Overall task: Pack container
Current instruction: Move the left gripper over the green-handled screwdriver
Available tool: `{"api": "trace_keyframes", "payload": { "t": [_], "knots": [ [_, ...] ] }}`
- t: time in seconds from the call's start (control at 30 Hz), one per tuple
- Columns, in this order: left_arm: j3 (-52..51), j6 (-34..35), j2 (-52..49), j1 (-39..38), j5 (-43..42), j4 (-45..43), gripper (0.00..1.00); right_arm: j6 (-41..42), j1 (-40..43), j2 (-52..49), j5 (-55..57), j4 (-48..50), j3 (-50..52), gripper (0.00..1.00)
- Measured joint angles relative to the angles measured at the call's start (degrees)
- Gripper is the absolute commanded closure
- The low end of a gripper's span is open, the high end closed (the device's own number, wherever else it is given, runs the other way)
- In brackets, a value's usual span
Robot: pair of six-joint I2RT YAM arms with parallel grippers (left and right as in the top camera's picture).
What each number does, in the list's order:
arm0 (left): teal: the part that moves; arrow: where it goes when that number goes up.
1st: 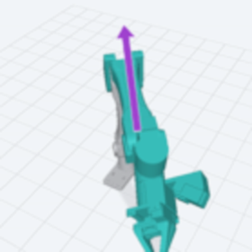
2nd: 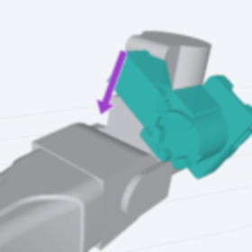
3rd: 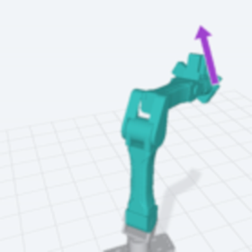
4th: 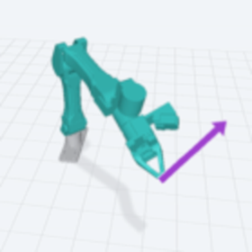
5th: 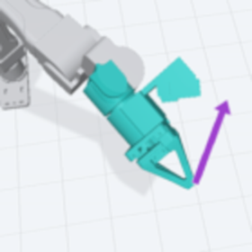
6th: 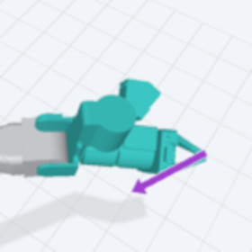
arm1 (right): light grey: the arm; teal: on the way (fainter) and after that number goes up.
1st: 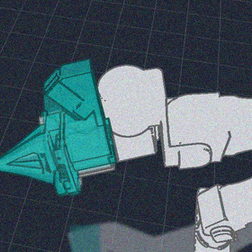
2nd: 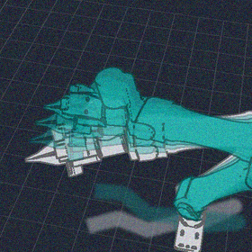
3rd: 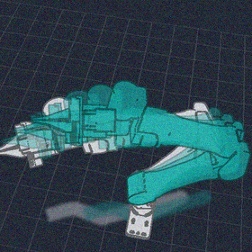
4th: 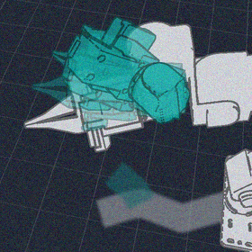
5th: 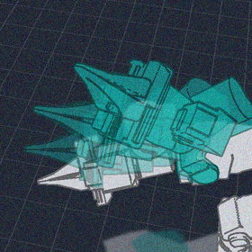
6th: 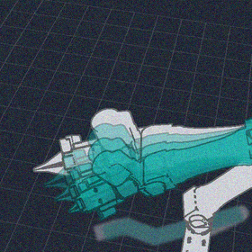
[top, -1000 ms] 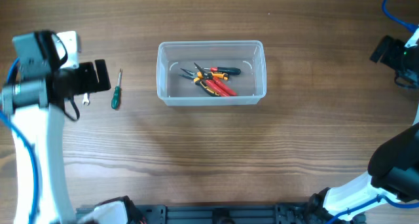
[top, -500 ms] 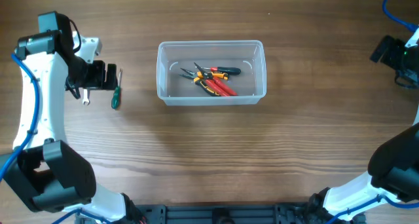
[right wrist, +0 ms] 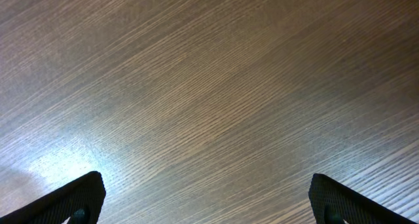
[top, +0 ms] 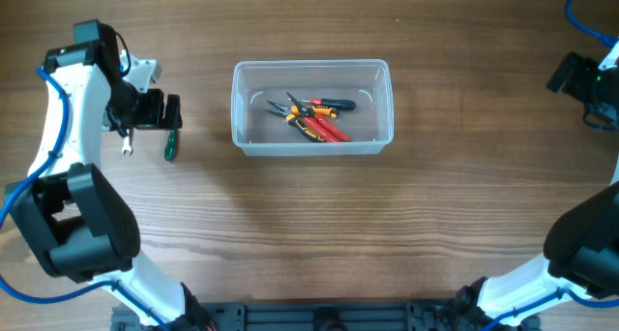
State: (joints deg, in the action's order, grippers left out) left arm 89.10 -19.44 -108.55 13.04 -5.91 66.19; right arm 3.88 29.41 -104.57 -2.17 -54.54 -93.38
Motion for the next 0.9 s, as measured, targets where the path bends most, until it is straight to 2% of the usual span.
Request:
{"api": "trace_keyframes", "payload": {
  "t": [0.3,0.63,0.9],
  "knots": [
    [0.0,-0.24,0.0,0.0,-1.4,1.05,0.0,0.0,0.0,0.0,0.0,0.0,0.0,0.0],
    [0.0,0.09,-4.24,0.0,3.26,1.77,0.0,0.0,0.0,0.0,0.0,0.0,0.0,0.0],
    [0.0,0.28,-4.44,0.0,-0.94,1.29,0.0,0.0,0.0,0.0,0.0,0.0,0.0,0.0]
  ]
}}
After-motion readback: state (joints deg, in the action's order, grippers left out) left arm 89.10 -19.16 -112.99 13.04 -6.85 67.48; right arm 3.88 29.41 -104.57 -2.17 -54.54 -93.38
